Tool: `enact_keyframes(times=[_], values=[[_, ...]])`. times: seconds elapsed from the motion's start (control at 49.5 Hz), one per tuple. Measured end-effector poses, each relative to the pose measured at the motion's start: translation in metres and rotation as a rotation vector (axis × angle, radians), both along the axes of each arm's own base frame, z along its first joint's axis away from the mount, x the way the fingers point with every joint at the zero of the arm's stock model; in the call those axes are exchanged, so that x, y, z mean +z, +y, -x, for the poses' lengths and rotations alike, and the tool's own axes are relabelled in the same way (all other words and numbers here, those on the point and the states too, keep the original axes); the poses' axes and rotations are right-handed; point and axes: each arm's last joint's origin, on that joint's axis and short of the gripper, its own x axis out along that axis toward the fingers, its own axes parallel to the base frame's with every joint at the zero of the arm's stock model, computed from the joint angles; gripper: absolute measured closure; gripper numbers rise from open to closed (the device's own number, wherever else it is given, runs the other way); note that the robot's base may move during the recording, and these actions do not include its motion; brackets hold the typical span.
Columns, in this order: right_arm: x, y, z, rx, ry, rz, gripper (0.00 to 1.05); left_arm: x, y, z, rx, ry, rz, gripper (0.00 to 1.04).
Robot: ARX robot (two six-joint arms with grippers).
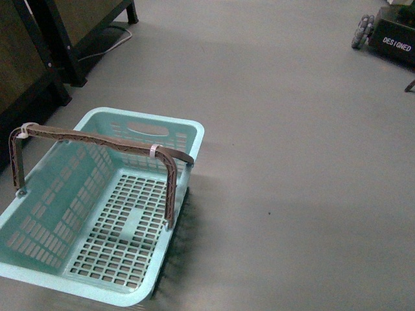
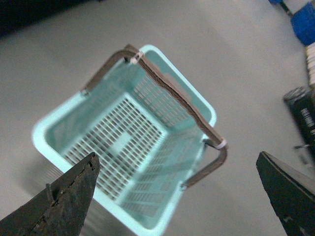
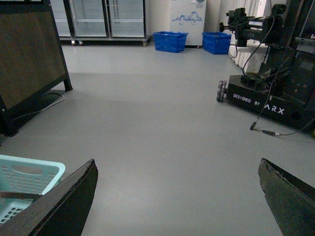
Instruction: Pick mango and avocado into basket
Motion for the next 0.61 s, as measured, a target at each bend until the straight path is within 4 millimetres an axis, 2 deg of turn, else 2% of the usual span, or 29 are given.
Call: enact_keyframes(times=[0.182, 0.283, 0.384, 0.525, 0.606], values=[[0.000, 0.000, 0.000, 0.000, 0.000, 0.000, 0.08, -0.012, -0.007, -0.031, 0.085, 0.072, 0.244, 0.07], [0.000, 0.000, 0.000, 0.000, 0.000, 0.000, 0.08, -0.027, -0.015, -0.056, 0.106, 0.134, 0.330, 0.07], [0.000, 0.000, 0.000, 0.000, 0.000, 0.000, 0.08, -0.037, -0.020, -0.073, 0.115, 0.159, 0.364, 0.07], [0.000, 0.000, 0.000, 0.000, 0.000, 0.000, 0.08, -0.053, -0.031, -0.112, 0.113, 0.164, 0.403, 0.07], [0.000, 0.000, 0.000, 0.000, 0.000, 0.000, 0.08, -0.057, -0.035, -0.125, 0.112, 0.162, 0.415, 0.07]])
